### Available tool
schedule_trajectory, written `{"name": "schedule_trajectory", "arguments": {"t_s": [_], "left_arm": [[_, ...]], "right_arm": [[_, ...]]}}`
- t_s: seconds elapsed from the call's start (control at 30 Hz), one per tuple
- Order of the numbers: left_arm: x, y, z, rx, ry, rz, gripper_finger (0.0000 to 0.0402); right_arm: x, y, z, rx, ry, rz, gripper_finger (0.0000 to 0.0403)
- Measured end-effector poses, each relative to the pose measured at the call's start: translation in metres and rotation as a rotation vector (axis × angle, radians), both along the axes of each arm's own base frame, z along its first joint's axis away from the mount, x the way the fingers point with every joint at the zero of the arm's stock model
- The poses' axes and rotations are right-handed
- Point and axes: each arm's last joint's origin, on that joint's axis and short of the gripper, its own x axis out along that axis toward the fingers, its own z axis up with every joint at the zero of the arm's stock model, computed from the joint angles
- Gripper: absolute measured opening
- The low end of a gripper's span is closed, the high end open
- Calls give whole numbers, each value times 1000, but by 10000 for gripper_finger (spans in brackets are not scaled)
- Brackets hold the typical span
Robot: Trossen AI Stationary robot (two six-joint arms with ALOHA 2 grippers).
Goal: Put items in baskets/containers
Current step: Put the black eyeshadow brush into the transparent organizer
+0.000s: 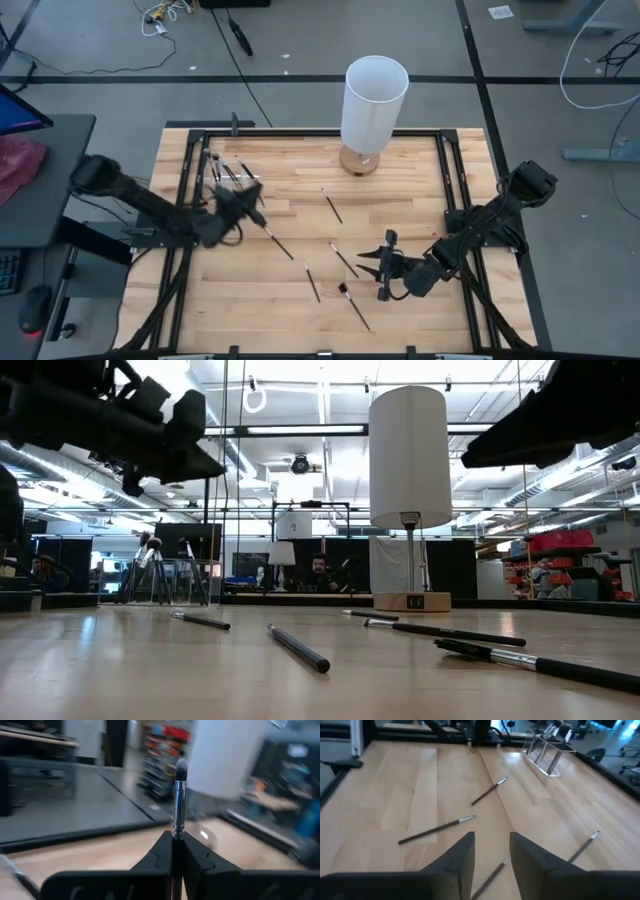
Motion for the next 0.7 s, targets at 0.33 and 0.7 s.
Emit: {"name": "schedule_trajectory", "arguments": {"t_s": [0.33,0.7], "left_arm": [[-22,61,6,5,-46,199,18],[-22,98,-13,-34,50,327,20]], "right_arm": [[0,-1,-1,14,-36,29,120],[0,0,0,12,-40,32,120]]}}
